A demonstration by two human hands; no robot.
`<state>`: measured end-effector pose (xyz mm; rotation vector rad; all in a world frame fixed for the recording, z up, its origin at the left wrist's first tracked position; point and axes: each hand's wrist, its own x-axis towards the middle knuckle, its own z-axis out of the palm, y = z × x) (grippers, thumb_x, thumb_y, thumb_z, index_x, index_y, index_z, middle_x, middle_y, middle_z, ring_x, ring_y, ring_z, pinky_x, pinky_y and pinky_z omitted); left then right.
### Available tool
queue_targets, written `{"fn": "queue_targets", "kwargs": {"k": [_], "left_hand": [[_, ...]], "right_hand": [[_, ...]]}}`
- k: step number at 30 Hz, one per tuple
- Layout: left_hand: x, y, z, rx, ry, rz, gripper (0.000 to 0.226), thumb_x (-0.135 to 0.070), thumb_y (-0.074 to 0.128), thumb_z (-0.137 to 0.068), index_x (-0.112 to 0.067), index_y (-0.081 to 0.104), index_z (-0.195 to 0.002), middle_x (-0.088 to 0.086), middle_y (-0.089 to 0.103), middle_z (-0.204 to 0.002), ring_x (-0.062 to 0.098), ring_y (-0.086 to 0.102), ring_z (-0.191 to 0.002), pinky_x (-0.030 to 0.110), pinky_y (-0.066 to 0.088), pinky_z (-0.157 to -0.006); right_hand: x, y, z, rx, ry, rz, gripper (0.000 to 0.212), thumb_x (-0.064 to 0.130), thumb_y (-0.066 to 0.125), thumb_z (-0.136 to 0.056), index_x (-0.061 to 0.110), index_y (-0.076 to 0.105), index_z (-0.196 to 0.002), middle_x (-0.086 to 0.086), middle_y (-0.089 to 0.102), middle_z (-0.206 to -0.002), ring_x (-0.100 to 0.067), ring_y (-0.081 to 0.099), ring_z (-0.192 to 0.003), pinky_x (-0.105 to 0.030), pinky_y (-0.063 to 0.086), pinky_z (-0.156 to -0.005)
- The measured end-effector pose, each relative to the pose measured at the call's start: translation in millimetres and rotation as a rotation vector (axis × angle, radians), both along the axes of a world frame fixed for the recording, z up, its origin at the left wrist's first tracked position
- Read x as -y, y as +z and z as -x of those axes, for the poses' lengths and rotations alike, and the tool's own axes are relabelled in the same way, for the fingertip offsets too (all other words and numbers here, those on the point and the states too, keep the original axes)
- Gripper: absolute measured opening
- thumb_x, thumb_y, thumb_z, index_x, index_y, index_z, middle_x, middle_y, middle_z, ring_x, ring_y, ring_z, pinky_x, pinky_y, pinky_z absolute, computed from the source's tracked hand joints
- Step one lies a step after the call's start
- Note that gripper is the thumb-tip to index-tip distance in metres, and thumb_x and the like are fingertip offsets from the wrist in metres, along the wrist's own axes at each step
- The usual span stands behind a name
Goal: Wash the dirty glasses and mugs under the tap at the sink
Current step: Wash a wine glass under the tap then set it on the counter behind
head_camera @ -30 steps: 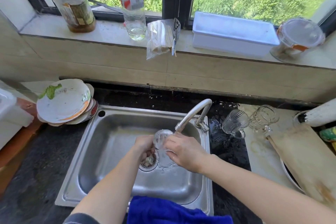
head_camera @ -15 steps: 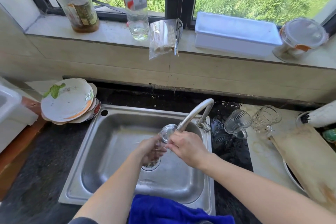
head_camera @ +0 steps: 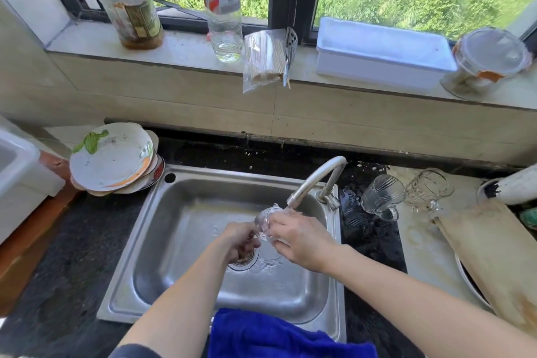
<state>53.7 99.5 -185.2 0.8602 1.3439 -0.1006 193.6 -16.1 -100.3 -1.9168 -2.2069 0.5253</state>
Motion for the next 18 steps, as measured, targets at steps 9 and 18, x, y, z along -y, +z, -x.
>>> {"fn": "queue_targets", "kwargs": {"k": [9, 18], "left_hand": [[-6, 5, -9, -0.065, -0.152, -0.003, 0.022, -0.021, 0.054, -0.087, -0.012, 0.058, -0.067, 0.003, 0.054, -0.049, 0.008, 0.027, -0.030, 0.015, 0.014, -0.041], [-1, 5, -9, -0.046, -0.008, -0.184, 0.031, -0.025, 0.042, -0.099, -0.007, 0.054, -0.077, 0.009, 0.049, -0.055, 0.010, 0.031, -0.028, 0.010, 0.016, -0.034]], "right_hand": [[7, -9, -21, -0.074, -0.128, 0.062, 0.028, 0.033, 0.056, -0.093, 0.020, 0.065, -0.117, 0.011, 0.056, -0.129, -0.013, 0.046, -0.121, -0.030, 0.043, -0.088], [12, -18, -23, -0.411, -0.422, 0.137, 0.025, 0.043, 0.059, -0.092, 0.023, 0.070, -0.101, 0.010, 0.065, -0.102, -0.008, 0.059, -0.095, -0.039, 0.049, -0.089]]}}
